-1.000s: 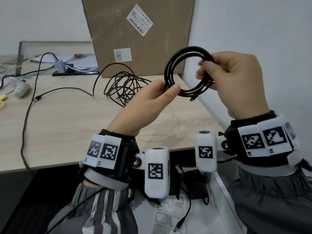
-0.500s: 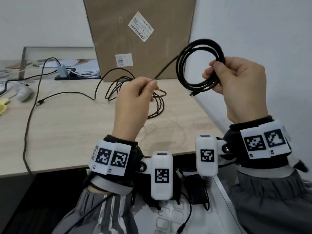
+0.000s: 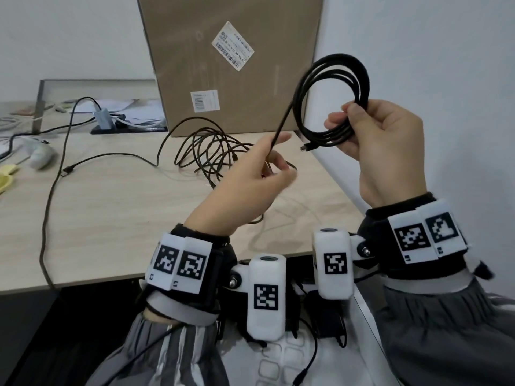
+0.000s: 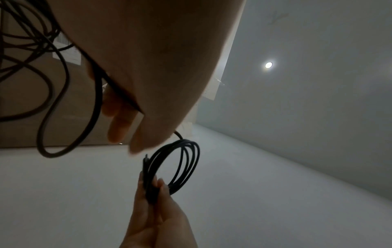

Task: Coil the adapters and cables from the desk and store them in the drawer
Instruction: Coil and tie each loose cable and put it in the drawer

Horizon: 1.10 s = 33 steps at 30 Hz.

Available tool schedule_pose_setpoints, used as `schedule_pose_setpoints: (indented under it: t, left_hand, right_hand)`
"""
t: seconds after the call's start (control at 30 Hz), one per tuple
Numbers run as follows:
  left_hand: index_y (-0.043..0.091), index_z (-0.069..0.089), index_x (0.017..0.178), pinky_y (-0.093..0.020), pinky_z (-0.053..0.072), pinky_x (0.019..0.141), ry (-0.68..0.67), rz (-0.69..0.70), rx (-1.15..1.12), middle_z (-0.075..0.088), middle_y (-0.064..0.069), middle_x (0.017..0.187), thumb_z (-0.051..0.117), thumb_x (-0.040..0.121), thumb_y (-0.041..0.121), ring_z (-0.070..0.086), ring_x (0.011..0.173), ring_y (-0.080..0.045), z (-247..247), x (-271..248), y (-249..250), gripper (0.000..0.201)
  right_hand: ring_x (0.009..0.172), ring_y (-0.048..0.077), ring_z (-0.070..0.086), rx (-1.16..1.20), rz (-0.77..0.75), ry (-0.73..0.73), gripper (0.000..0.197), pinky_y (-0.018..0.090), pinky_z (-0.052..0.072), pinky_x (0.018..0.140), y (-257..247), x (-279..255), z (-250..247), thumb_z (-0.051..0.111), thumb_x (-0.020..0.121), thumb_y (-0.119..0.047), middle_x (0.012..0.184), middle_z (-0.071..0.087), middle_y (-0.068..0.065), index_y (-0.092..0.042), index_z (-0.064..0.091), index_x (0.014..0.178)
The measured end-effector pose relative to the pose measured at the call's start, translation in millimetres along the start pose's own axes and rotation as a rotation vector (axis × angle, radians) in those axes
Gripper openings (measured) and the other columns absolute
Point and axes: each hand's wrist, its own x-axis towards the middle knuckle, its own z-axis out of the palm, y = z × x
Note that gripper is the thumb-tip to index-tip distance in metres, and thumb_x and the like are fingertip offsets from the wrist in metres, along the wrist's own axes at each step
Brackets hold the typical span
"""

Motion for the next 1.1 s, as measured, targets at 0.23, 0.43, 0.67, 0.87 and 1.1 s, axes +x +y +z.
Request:
schedule_pose_setpoints:
  t: [0.23, 0.43, 0.67, 0.87, 1.1]
  left_hand:
    - [0.026, 0.043, 0.123, -0.031, 0.046, 0.073, 0.022, -0.002, 0.015, 0.052, 0.014, 0.084, 0.053, 0.088, 0.056, 0.049, 0.072, -0.001, 7.9, 0.9, -1.3, 0.046]
    - [0.021, 0.043, 0.101, -0.013, 0.039, 0.072, 0.121, 0.018, -0.122, 0.049, 0.013, 0.085, 0.035, 0.101, 0.039, 0.047, 0.07, 0.008, 6.4, 1.2, -0.4, 0.02]
    - [0.009, 0.055, 0.104, -0.021, 0.043, 0.082, 0.238, 0.108, -0.345, 0.071, 0.005, 0.098, 0.035, 0.104, 0.021, 0.062, 0.094, -0.005, -0.8, 2.6, -3.2, 0.023]
    - [0.016, 0.053, 0.094, -0.03, 0.046, 0.087, 0.226, 0.148, -0.474, 0.05, 0.012, 0.063, 0.038, 0.097, 0.023, 0.06, 0.079, -0.012, -4.8, 4.9, -7.2, 0.017]
    - [0.019, 0.056, 0.091, -0.012, 0.04, 0.068, -0.009, 0.11, -0.143, 0.051, 0.013, 0.063, 0.041, 0.102, 0.013, 0.052, 0.067, -0.005, -14.5, -1.3, -8.9, 0.019]
  right_hand:
    - [0.082, 0.019, 0.07, 0.135, 0.088, -0.067, 0.014, 0.028, 0.057, 0.072, 4.6, -10.6, 15.0, 0.05, 0.096, -0.008, 0.08, 0.07, 0.007, -0.006, 0.061, 0.089]
    - [0.08, 0.012, 0.072, -0.102, 0.106, -0.188, 0.012, 0.023, 0.057, 0.07, 10.7, -16.0, 19.3, 0.053, 0.096, -0.014, 0.085, 0.073, 0.004, -0.008, 0.063, 0.095]
    - [0.071, 0.01, 0.072, -0.37, 0.211, -0.471, 0.018, 0.014, 0.048, 0.052, 7.4, -18.5, 15.5, 0.052, 0.096, -0.024, 0.075, 0.074, 0.001, -0.012, 0.062, 0.106]
    - [0.059, 0.004, 0.064, -0.446, 0.184, -0.594, 0.016, 0.014, 0.037, 0.046, 2.0, -12.1, 2.8, 0.057, 0.094, -0.023, 0.081, 0.072, -0.005, -0.016, 0.062, 0.107]
    - [0.067, 0.011, 0.051, -0.676, -0.129, -0.759, 0.029, 0.021, 0.043, 0.062, 3.2, -0.1, -17.4, 0.049, 0.098, -0.024, 0.094, 0.066, 0.002, -0.036, 0.057, 0.123]
